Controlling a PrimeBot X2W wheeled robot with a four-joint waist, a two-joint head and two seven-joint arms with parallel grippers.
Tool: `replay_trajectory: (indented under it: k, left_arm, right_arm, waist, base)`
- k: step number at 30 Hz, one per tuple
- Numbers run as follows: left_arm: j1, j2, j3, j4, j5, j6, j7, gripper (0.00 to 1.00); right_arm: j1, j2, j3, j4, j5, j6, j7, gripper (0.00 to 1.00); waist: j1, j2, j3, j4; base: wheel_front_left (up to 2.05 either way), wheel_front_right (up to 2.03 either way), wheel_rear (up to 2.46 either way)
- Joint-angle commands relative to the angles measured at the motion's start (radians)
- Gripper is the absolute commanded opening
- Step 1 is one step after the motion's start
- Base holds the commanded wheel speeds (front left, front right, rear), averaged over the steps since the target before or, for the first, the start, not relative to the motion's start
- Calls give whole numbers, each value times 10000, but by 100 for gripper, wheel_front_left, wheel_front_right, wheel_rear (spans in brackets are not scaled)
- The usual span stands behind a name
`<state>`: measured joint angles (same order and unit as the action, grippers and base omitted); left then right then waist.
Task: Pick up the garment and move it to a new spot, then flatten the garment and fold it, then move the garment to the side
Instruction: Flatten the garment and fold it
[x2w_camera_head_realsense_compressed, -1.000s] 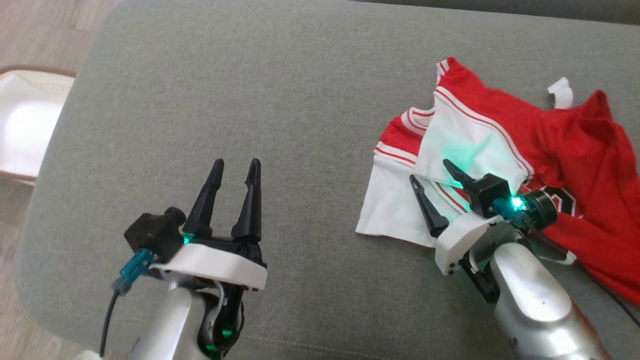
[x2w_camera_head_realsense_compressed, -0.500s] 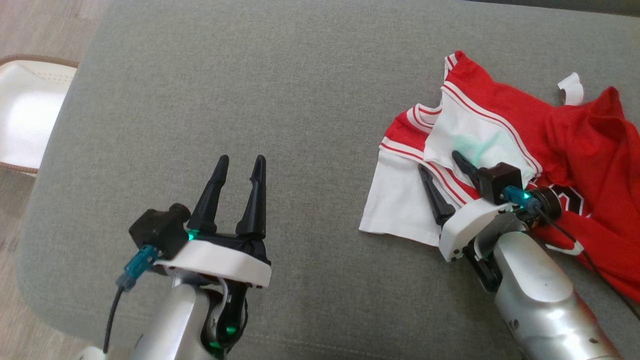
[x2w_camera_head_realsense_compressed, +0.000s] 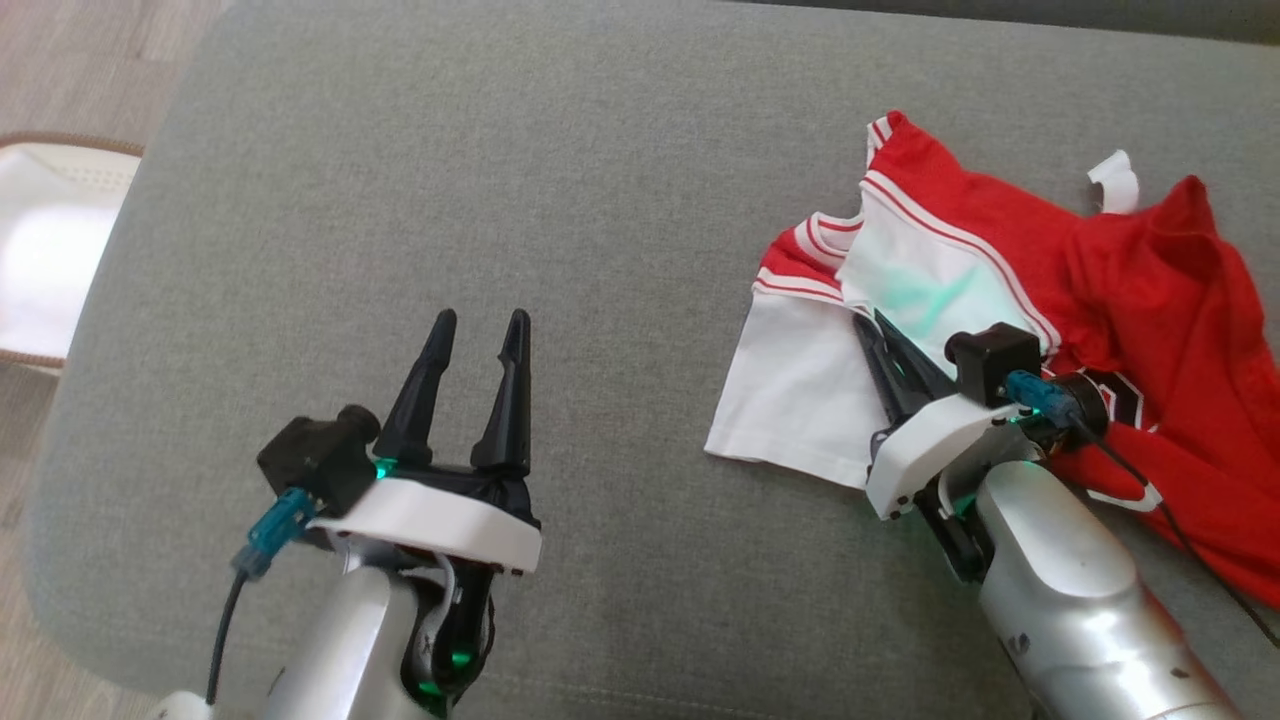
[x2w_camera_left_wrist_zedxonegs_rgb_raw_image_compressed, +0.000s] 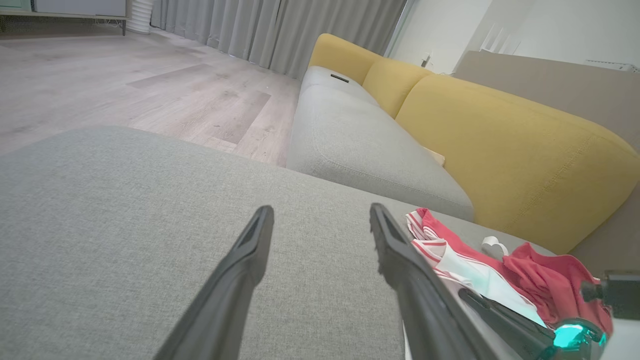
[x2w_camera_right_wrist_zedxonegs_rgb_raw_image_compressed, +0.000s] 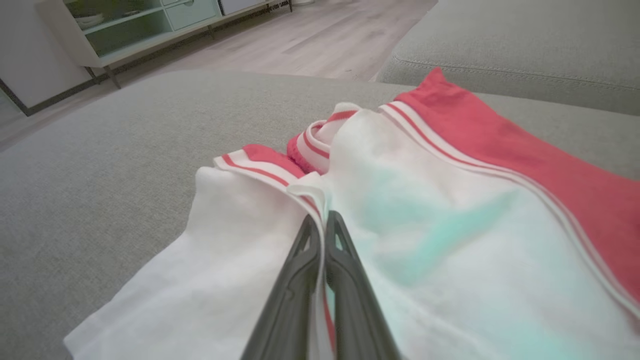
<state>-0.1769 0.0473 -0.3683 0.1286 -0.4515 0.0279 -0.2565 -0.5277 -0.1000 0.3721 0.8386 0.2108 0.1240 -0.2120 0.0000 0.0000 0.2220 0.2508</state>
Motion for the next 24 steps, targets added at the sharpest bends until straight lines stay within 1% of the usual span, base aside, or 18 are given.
replay_trajectory:
  k: [1, 10, 18, 21, 22, 24]
  left_arm:
    - [-366, 30, 379, -304, -34, 55, -53, 100]
    - [-368, 30, 331, -329, -101, 68, -53, 100]
    - [-331, 30, 358, -300, -80, 30, -53, 100]
    - [-285, 30, 356, -250, -89, 61, -53, 100]
    - [-270, 30, 343, -240, -92, 74, -53, 100]
    - [-235, 30, 324, -217, -97, 98, -53, 100]
  right_arm:
    - [-309, 177, 227, -312, 30, 67, -155, 0]
    - [-552, 255, 1088, -962, 284, 67, -383, 0]
    - [-993, 445, 2531, -1324, 715, 67, -469, 0]
    - [-1035, 475, 3073, -1054, 850, 67, -474, 0]
    - [-1049, 480, 3184, -930, 849, 67, -476, 100]
    - [-998, 487, 3244, -737, 985, 67, -480, 100]
  waist:
    - [0, 0, -47, -41]
    - [0, 0, -195, -43]
    - [0, 0, -219, 104]
    - [0, 0, -297, 117]
    - [0, 0, -322, 114]
    - [0, 0, -398, 87]
  base:
    - [0, 0, 0]
    - [0, 0, 0]
    - [0, 0, 0]
    - [0, 0, 0]
    - [0, 0, 0]
    - [0, 0, 0]
